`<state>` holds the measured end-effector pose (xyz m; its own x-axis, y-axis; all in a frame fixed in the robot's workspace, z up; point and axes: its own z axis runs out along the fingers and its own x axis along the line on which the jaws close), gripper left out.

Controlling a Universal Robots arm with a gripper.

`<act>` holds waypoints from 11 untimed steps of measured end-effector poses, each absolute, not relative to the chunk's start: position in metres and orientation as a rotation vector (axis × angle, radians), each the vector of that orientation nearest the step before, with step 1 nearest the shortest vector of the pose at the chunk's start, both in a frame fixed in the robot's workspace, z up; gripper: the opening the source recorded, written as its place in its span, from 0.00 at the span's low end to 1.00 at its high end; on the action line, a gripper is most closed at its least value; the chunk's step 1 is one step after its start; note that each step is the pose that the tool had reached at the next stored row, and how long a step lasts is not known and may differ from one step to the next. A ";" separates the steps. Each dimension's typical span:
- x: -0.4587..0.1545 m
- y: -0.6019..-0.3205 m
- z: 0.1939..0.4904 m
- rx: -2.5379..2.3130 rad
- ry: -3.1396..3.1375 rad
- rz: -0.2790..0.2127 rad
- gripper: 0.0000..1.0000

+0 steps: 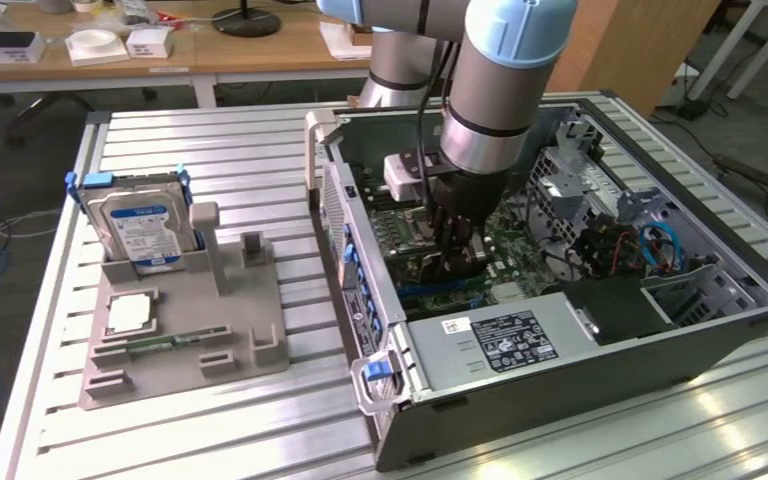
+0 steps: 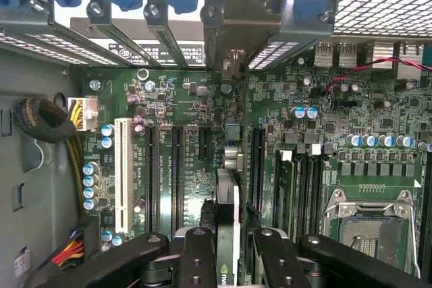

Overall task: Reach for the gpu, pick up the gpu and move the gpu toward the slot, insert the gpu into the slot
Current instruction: 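Insert the gpu into the slot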

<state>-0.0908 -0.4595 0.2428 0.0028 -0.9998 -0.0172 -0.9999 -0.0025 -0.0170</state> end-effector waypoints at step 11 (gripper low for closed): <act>-0.091 -0.459 0.241 -2.207 2.201 0.000 0.26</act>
<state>-0.0909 -0.4594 0.2408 0.0027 -0.9998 -0.0175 -0.9999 -0.0024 -0.0171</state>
